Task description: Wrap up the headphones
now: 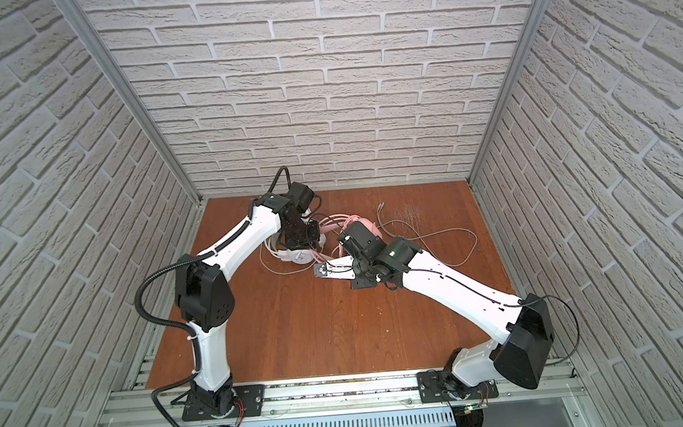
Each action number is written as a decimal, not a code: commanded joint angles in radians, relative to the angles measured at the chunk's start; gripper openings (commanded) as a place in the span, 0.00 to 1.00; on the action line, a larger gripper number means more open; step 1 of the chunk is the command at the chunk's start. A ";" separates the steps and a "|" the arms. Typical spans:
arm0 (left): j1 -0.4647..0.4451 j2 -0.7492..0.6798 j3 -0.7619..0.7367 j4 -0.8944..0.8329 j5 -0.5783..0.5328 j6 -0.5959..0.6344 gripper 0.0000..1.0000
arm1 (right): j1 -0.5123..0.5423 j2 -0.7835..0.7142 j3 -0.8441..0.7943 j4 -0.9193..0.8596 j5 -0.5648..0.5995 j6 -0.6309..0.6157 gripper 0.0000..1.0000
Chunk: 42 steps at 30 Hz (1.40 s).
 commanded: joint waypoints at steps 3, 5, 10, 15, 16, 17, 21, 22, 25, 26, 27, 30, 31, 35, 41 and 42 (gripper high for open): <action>-0.014 0.009 0.050 -0.024 0.036 0.041 0.00 | 0.008 0.020 0.024 0.123 0.012 -0.076 0.06; -0.016 0.013 0.050 -0.025 0.040 0.049 0.00 | 0.008 0.032 0.028 0.141 0.014 -0.091 0.06; -0.022 0.019 0.053 -0.032 0.047 0.070 0.00 | 0.008 0.062 0.037 0.189 0.019 -0.113 0.06; -0.027 0.026 0.054 -0.044 0.050 0.084 0.00 | 0.009 0.089 0.056 0.223 0.001 -0.123 0.06; -0.029 0.028 0.056 -0.046 0.049 0.087 0.00 | 0.008 0.095 0.061 0.229 -0.003 -0.125 0.06; -0.030 0.029 0.056 -0.048 0.049 0.090 0.00 | 0.009 0.101 0.066 0.234 -0.007 -0.127 0.05; -0.035 0.039 0.059 -0.058 0.051 0.100 0.00 | 0.007 0.125 0.080 0.256 -0.025 -0.125 0.06; -0.037 0.039 0.058 -0.060 0.051 0.100 0.00 | 0.007 0.133 0.083 0.262 -0.033 -0.123 0.06; -0.038 0.035 0.053 -0.060 0.049 0.102 0.00 | 0.007 0.153 0.088 0.272 -0.053 -0.104 0.06; -0.038 0.032 0.050 -0.058 0.047 0.101 0.00 | 0.004 0.160 0.085 0.273 -0.061 -0.095 0.06; -0.038 0.029 0.048 -0.057 0.047 0.100 0.00 | 0.002 0.164 0.083 0.274 -0.066 -0.086 0.06; -0.038 0.018 0.047 -0.055 0.048 0.102 0.00 | -0.015 0.169 0.059 0.284 -0.096 -0.053 0.06; -0.038 0.014 0.048 -0.053 0.054 0.103 0.00 | -0.023 0.170 0.050 0.287 -0.107 -0.039 0.06; -0.037 0.004 0.048 -0.051 0.060 0.105 0.00 | -0.064 0.181 0.037 0.275 -0.144 0.009 0.05; -0.034 -0.010 0.045 -0.053 0.064 0.100 0.00 | -0.105 0.220 0.081 0.165 -0.149 0.039 0.06; -0.033 -0.012 0.044 -0.054 0.063 0.097 0.00 | -0.110 0.225 0.089 0.149 -0.151 0.040 0.06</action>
